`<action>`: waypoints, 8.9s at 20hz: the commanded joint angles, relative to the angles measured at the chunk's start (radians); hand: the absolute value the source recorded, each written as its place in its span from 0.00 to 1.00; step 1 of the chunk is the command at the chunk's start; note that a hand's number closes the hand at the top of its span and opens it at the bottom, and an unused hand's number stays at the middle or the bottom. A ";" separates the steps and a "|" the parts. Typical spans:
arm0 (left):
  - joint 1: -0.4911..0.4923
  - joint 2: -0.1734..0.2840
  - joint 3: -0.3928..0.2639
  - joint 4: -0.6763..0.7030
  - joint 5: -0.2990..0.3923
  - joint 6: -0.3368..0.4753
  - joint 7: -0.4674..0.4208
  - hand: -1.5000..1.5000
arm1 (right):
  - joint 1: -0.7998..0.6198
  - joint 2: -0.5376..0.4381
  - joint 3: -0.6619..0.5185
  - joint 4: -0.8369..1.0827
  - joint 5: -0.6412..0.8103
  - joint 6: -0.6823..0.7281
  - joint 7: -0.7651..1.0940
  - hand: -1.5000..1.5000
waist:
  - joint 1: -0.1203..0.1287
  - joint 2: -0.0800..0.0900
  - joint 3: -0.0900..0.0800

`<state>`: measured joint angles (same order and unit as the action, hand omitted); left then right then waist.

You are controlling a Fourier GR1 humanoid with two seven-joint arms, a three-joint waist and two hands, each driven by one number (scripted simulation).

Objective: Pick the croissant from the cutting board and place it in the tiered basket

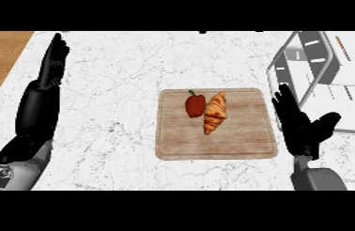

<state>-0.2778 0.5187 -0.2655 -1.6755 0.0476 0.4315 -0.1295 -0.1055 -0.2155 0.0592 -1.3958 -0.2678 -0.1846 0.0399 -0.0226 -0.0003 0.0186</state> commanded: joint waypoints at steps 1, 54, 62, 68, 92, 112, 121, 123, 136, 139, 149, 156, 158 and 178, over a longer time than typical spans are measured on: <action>0.043 -0.041 -0.035 -0.057 -0.037 0.009 0.066 0.50 | 0.019 -0.021 -0.038 -0.064 -0.020 0.028 -0.029 1.00 | 0.020 -0.002 -0.018; 0.098 -0.300 -0.074 0.129 -0.006 0.000 0.164 0.50 | -0.829 -0.200 0.540 -0.259 0.225 0.636 1.218 0.00 | 0.029 -0.005 -0.020; 0.091 -0.271 -0.008 0.163 0.031 -0.060 0.139 0.50 | -0.766 -0.245 0.610 -0.259 0.263 0.633 1.202 0.00 | 0.016 -0.003 -0.020; 0.126 -0.267 -0.017 0.087 0.008 -0.056 0.177 0.50 | -0.772 -0.274 0.610 -0.241 0.287 0.657 1.185 0.00 | 0.024 -0.004 -0.019; 0.075 -0.325 0.058 0.187 -0.023 -0.119 0.154 0.50 | -0.627 -0.224 0.580 -0.143 0.575 0.738 0.997 0.00 | 0.020 0.000 -0.019; 0.105 -0.401 0.092 0.159 -0.122 -0.146 0.170 0.50 | -0.538 -0.025 0.397 0.032 0.857 0.806 0.746 0.00 | 0.027 0.001 -0.019; 0.157 -0.413 0.108 0.158 -0.152 -0.174 0.115 0.50 | -0.475 0.024 0.384 0.058 0.976 0.803 0.691 0.00 | 0.025 0.000 -0.019; 0.129 -0.445 0.087 0.147 -0.174 -0.157 0.160 0.50 | -0.487 0.054 0.372 0.077 0.988 0.827 0.697 0.00 | 0.025 0.000 -0.019; 0.115 -0.481 0.094 0.097 -0.211 -0.178 0.228 0.50 | -0.435 0.110 0.301 0.126 1.108 0.785 0.611 0.00 | 0.023 0.000 -0.019; 0.119 -0.436 0.182 0.138 -0.168 -0.220 0.173 0.50 | -0.401 0.116 0.290 0.073 1.130 0.805 0.617 0.00 | 0.021 -0.001 -0.019; 0.095 -0.459 0.188 0.204 -0.162 -0.255 0.102 0.50 | -0.484 0.169 0.275 0.377 1.276 0.506 0.432 1.00 | 0.031 0.004 -0.019; 0.105 -0.485 0.154 0.169 -0.231 -0.208 0.161 0.50 | -0.481 0.140 0.323 0.429 1.394 0.403 0.338 1.00 | 0.029 0.002 -0.019; 0.143 -0.472 0.155 0.080 -0.207 -0.232 0.204 0.50 | -0.317 0.112 0.367 0.190 1.404 0.469 0.422 1.00 | 0.017 -0.003 -0.019; 0.166 -0.483 0.169 0.089 -0.211 -0.218 0.189 0.50 | 0.208 -0.301 0.099 -0.856 1.358 0.676 0.647 1.00 | -0.005 -0.007 -0.020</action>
<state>-0.1087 0.0477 -0.0905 -1.5842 -0.1529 0.2007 0.0493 0.0719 -0.4929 0.2348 -2.0436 1.1213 0.4196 0.6291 -0.0260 -0.0079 -0.0014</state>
